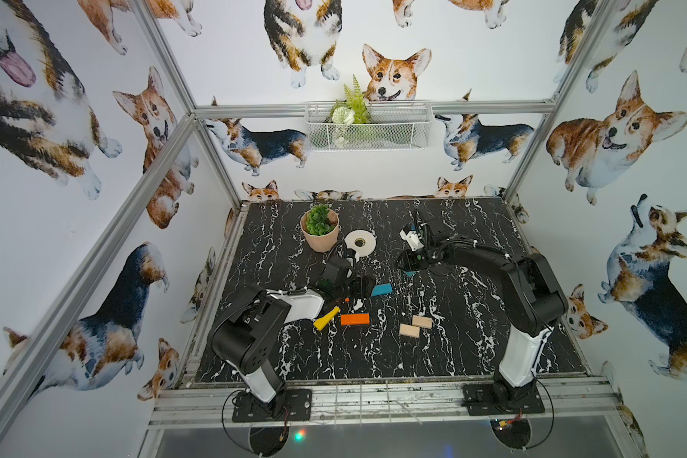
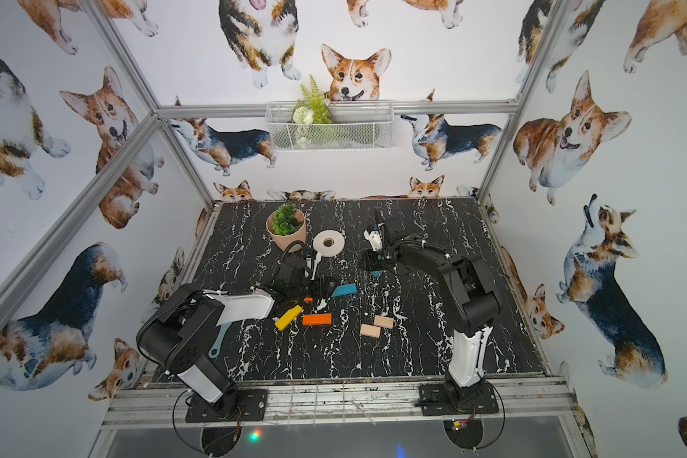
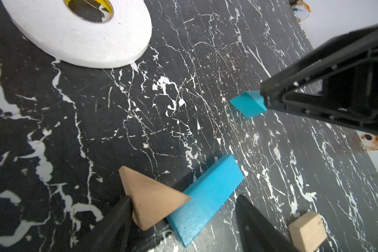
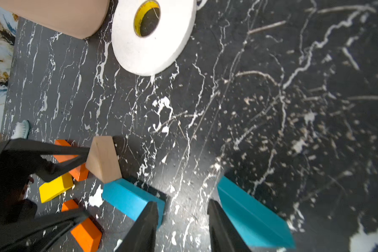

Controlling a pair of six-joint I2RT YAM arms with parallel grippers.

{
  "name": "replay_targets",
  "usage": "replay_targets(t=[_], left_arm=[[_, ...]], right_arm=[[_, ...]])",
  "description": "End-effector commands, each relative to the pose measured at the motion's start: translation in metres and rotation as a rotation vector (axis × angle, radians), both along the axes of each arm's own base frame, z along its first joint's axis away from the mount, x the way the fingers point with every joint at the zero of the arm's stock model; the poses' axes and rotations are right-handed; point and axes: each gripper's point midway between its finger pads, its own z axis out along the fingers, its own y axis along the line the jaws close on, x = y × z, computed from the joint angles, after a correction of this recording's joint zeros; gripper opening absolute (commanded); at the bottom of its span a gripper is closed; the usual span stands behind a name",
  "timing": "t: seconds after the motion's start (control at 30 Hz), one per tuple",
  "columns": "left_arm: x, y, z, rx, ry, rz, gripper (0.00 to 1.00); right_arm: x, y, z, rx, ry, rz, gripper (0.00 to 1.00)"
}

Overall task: Assemble a carrot with building blocks
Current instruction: Assemble the building block at the center of the board.

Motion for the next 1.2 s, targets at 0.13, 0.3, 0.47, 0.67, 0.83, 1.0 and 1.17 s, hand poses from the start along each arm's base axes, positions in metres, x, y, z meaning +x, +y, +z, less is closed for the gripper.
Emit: replay_targets(t=[0.13,0.3,0.47,0.67,0.83,1.0,1.17], left_arm=[[0.002,-0.001,0.004,0.007,-0.013,-0.01,0.77],[0.002,-0.001,0.004,0.012,-0.014,-0.011,0.77],[0.003,0.0,0.004,0.014,-0.014,-0.006,0.77],[0.002,0.0,0.004,0.013,-0.014,-0.01,0.78],[0.002,0.0,0.004,0.015,-0.015,-0.008,0.78],[0.003,0.0,0.003,0.016,-0.015,-0.006,0.78],[0.003,0.0,0.004,0.016,-0.016,-0.006,0.78]], right_arm=[[0.002,-0.002,-0.019,-0.091,0.003,0.013,0.43],[0.0,-0.002,-0.022,-0.097,0.013,0.017,0.43],[-0.006,-0.003,-0.024,-0.105,0.026,0.026,0.43],[-0.015,0.003,-0.027,-0.101,0.049,0.054,0.43],[-0.02,0.01,-0.023,-0.099,0.043,0.078,0.43],[-0.016,-0.005,-0.003,-0.142,-0.048,0.054,0.44],[-0.003,-0.041,0.003,-0.158,-0.087,-0.066,0.46]])
